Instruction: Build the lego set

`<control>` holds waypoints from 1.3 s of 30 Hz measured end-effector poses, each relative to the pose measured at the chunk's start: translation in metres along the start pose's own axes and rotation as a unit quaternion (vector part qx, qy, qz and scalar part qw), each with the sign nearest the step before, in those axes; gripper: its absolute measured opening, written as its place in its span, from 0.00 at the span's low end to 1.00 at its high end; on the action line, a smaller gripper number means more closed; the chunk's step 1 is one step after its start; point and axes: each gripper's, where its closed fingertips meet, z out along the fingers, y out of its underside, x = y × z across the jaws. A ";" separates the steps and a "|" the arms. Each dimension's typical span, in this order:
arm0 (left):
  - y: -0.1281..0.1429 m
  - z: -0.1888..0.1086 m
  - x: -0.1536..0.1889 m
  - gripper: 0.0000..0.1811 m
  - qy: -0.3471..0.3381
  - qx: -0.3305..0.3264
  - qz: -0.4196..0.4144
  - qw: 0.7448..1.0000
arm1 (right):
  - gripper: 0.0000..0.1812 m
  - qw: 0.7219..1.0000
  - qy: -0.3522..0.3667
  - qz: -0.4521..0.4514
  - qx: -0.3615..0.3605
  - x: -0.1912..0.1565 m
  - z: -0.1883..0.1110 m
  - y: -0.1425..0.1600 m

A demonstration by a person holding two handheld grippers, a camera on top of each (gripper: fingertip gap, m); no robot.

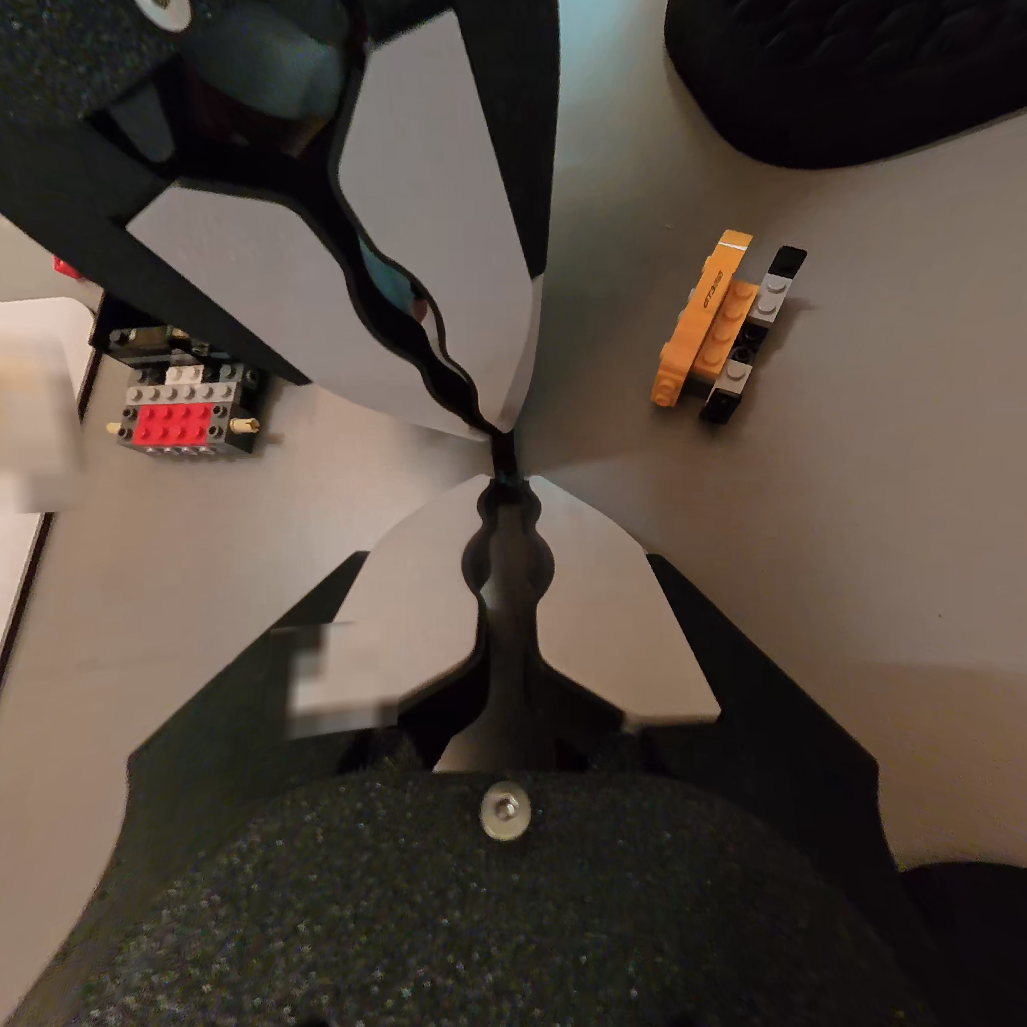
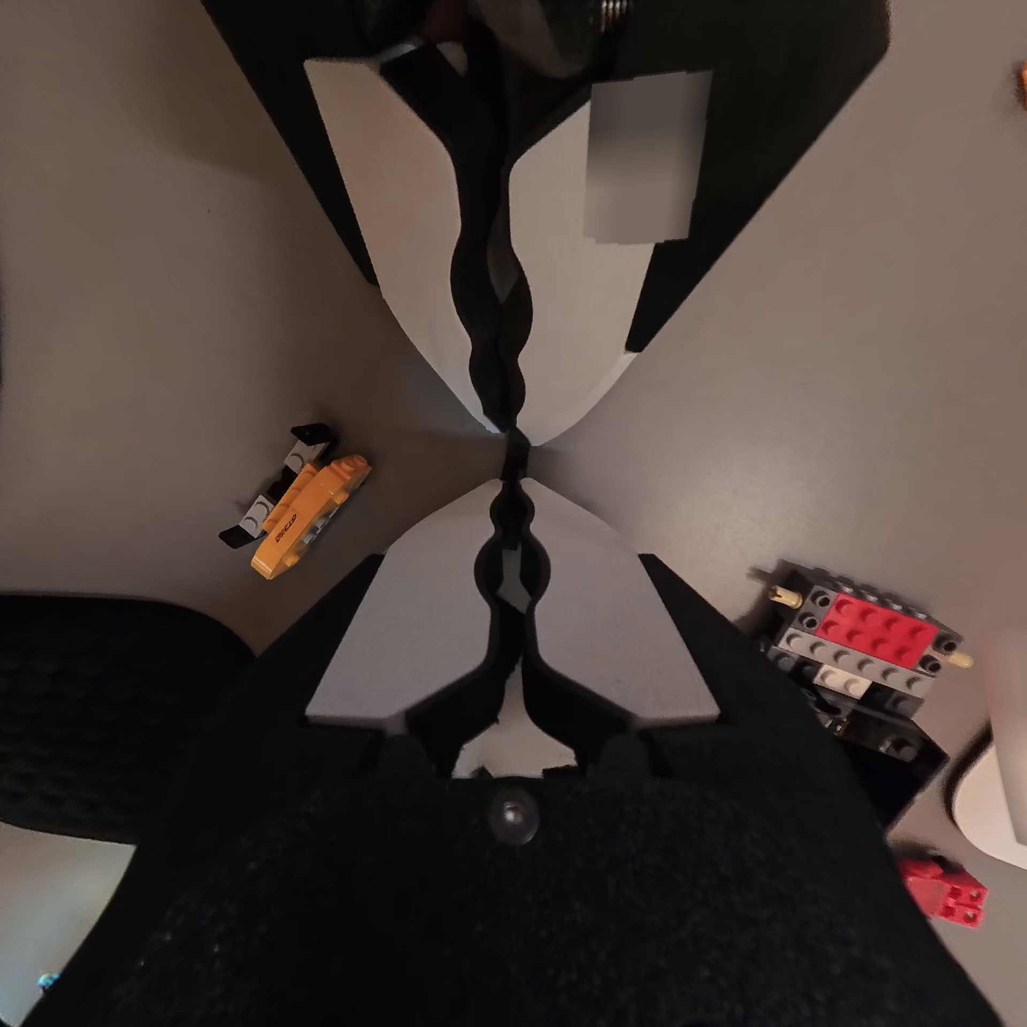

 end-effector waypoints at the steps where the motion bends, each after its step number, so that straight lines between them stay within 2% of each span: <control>1: 0.000 0.000 0.000 0.04 0.000 -0.001 -0.003 1.000 | 0.00 1.000 0.000 0.002 0.002 0.000 0.000 0.000; 5: 0.001 -0.001 -0.001 0.04 0.011 0.005 -0.012 1.000 | 0.00 1.000 0.004 -0.002 0.015 0.001 0.000 -0.001; 13: 0.002 -0.003 0.002 0.04 0.024 0.012 0.028 0.999 | 0.00 0.999 0.019 -0.039 0.007 0.000 0.001 -0.003; 27: 0.002 -0.005 0.003 0.04 0.051 0.026 0.054 0.997 | 0.00 0.980 0.038 -0.197 -0.005 0.002 0.001 -0.004; 32: 0.003 -0.006 0.002 0.03 0.059 0.031 0.054 0.996 | 0.01 0.978 0.023 -0.208 -0.009 0.003 0.001 -0.005; 39: 0.002 -0.006 0.002 0.02 0.052 0.035 0.061 0.996 | 0.00 0.989 0.008 -0.148 -0.010 0.002 0.002 -0.006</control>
